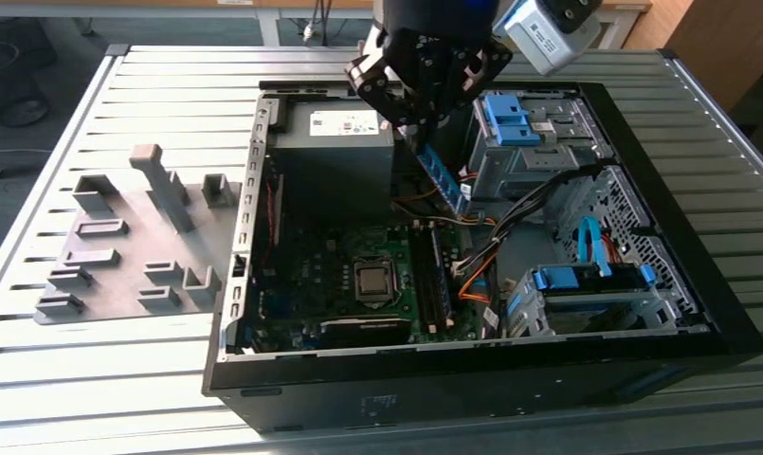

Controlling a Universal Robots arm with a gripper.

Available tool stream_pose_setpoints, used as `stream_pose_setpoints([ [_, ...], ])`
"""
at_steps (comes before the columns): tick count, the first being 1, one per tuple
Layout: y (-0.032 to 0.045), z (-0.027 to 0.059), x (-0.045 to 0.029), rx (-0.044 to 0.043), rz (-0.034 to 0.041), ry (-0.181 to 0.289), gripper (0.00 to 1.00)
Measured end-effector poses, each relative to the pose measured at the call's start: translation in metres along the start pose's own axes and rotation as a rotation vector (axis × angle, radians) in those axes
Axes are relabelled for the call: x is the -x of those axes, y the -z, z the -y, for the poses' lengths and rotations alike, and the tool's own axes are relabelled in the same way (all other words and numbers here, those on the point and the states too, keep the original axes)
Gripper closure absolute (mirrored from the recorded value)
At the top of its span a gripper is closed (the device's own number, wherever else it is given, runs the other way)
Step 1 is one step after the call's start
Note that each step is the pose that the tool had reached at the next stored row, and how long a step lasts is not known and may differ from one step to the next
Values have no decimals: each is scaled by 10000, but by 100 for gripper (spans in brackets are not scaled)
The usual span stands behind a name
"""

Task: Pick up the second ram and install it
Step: 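Insert the second ram into the second slot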

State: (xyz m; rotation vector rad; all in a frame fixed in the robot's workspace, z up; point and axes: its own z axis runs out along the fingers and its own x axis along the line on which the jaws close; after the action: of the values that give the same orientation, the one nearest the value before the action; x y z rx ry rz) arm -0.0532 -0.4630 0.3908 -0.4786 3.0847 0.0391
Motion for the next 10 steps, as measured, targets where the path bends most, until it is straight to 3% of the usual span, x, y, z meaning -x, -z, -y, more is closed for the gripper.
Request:
stream_pose_setpoints([
  [3,0,0,0,-5,5,-240,86],
  [10,-4,0,0,-34,32,-1465,86],
])
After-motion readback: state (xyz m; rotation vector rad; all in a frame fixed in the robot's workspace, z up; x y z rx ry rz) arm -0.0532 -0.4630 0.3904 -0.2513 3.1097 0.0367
